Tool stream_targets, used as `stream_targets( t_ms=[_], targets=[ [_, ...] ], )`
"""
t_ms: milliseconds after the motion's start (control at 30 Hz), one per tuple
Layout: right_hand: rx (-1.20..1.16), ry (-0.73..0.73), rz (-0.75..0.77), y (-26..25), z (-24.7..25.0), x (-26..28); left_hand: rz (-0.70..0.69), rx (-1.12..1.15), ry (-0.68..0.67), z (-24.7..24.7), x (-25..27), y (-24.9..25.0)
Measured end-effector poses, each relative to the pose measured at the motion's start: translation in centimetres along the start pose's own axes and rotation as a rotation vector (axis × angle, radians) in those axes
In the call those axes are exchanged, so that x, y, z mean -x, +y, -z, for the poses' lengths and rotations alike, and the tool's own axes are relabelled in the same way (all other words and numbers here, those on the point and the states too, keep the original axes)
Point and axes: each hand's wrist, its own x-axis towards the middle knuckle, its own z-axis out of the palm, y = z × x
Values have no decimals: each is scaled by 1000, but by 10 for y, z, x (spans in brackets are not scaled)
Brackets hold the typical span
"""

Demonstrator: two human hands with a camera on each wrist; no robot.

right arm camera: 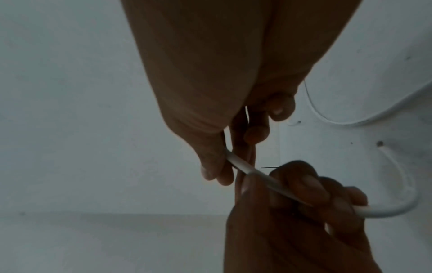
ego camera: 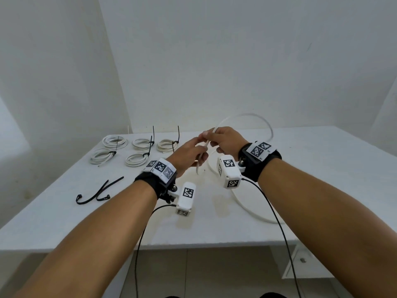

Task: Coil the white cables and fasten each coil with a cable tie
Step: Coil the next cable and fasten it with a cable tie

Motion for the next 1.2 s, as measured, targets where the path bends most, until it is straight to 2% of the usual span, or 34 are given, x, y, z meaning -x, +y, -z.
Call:
stream_targets(
  t_ms=[133, 200, 267, 333, 433, 467, 500, 567, 633, 733, 967, 1100, 1200],
  targets=[
    [-112, 10, -70, -2, 4, 0, -95, -326, 20, 7, 0, -5],
    [52, 37, -145, -6, 3, 2, -140, -400, 74, 12, -1, -6],
    [368, 50, -141, -11, 1, 3, -187, -460, 134, 16, -2, -7],
    [554, 120, 16, -14, -3, 4, -212, -494, 167, 18, -2, -6],
    [653, 317, 355, -9, -6, 7, -193, -512, 170, 15, -1, 1],
    [713, 340, 428, -6, -6, 7, -191, -504, 174, 13, -1, 4],
    [778, 313, 444, -3, -6, 7, -190, -479, 183, 11, -1, 6],
    [814, 202, 365, 4, -5, 3, -173, -368, 208, 11, -1, 8],
    [654, 151, 308, 4, 0, 2, -142, -213, 219, 14, 1, 7],
    [367, 250, 317, 1, 11, 0, -71, -23, 190, 18, 6, 10],
    [204, 422, 264, 3, 19, -5, 114, 257, 23, 9, 20, 11],
    [259, 395, 219, 8, 20, -9, 121, 518, -93, 10, 24, 19],
    [382, 238, 166, 16, 11, -5, 75, 692, -211, 7, 29, 34]
  ],
)
